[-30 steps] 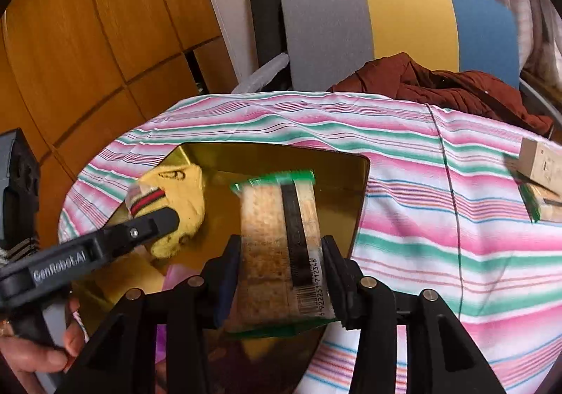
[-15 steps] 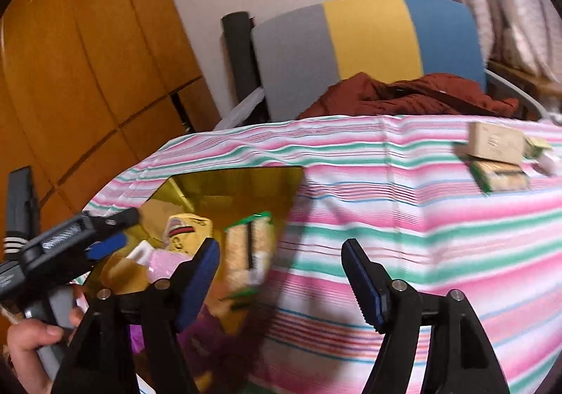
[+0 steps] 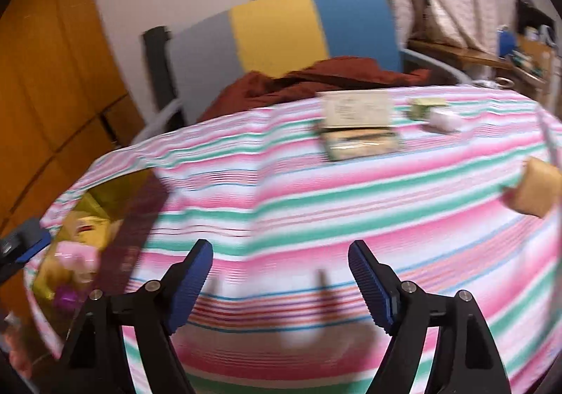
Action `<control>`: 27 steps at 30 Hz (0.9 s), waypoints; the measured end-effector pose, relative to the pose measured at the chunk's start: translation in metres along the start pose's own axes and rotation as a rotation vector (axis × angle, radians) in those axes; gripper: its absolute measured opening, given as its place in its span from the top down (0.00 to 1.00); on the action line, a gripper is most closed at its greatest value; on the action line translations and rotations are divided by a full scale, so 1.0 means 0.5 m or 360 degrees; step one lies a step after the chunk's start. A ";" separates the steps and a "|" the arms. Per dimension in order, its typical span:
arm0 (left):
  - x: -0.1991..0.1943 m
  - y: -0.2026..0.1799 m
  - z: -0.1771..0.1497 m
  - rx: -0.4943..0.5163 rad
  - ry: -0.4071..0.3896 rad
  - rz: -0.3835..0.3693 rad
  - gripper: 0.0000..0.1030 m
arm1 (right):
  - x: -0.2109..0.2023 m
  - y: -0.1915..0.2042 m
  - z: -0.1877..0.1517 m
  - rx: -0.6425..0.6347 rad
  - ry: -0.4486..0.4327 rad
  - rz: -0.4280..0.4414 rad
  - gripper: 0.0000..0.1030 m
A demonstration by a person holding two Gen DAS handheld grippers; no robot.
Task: Organize objects
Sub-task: 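Move both open tools back toward the remaining table items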
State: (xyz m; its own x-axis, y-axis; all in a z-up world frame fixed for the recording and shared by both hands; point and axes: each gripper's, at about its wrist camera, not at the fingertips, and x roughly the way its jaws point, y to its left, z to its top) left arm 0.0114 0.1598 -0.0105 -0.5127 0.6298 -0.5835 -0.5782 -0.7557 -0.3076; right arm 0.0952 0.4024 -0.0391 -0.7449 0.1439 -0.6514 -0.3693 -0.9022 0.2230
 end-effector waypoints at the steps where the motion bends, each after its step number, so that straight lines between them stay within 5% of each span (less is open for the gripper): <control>1: 0.008 -0.015 -0.004 0.0020 0.0021 -0.0017 0.29 | -0.002 -0.023 0.001 0.0025 -0.0007 -0.0032 0.21; 13: 0.102 -0.110 -0.049 0.0125 0.0262 -0.0117 0.29 | -0.030 -0.327 0.039 0.0479 -0.0141 -0.0508 0.14; 27: 0.176 -0.156 -0.066 0.0199 0.0415 -0.0141 0.29 | -0.017 -0.419 0.077 0.0520 -0.0176 -0.0631 0.12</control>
State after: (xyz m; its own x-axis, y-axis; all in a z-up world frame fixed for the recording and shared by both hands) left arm 0.0324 0.2681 -0.0626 -0.2857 0.6127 -0.7368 -0.6953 -0.6616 -0.2806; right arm 0.1575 0.6059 -0.0523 -0.5605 0.5065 -0.6552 -0.7756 -0.5983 0.2011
